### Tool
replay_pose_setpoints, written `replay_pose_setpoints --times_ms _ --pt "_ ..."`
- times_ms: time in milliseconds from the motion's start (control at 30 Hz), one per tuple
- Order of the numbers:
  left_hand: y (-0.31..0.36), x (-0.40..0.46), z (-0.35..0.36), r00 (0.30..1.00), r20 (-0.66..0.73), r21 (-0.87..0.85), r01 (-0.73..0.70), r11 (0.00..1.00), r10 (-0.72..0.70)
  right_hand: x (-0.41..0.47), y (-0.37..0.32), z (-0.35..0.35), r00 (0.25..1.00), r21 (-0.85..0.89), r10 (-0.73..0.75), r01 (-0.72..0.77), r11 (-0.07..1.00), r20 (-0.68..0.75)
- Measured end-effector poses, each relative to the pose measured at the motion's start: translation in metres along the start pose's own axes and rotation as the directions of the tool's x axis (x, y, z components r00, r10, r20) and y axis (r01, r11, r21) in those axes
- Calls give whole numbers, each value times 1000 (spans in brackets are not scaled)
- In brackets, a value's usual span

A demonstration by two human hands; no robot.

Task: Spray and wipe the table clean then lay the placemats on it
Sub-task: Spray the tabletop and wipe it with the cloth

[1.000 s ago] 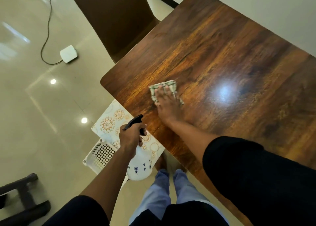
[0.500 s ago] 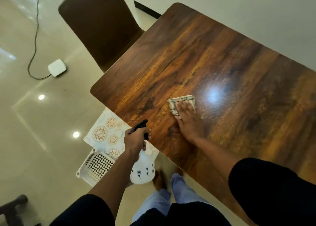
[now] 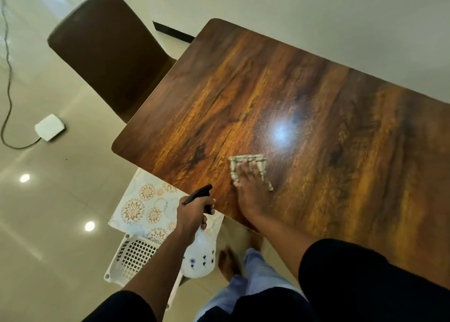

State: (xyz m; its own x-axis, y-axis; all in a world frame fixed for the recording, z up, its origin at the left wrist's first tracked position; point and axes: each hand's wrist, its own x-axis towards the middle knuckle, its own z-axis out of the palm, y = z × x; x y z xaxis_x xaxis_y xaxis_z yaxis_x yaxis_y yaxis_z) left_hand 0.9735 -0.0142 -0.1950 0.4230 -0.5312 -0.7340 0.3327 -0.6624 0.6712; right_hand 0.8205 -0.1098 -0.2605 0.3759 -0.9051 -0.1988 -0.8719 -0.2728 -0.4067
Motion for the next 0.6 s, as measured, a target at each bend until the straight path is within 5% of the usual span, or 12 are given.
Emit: replay_pose_setpoints --times_ms 267,433,600 --pt "-14 -7 -3 997 66 94 -58 994 52 -39 17 22 935 -112 -319 337 935 154" --pt "-30 -20 27 978 188 129 -112 985 87 -79 85 -10 998 -11 57 -57 998 32" --pt "-44 -34 56 981 186 268 -100 958 50 -147 182 -33 883 118 454 -441 890 -119"
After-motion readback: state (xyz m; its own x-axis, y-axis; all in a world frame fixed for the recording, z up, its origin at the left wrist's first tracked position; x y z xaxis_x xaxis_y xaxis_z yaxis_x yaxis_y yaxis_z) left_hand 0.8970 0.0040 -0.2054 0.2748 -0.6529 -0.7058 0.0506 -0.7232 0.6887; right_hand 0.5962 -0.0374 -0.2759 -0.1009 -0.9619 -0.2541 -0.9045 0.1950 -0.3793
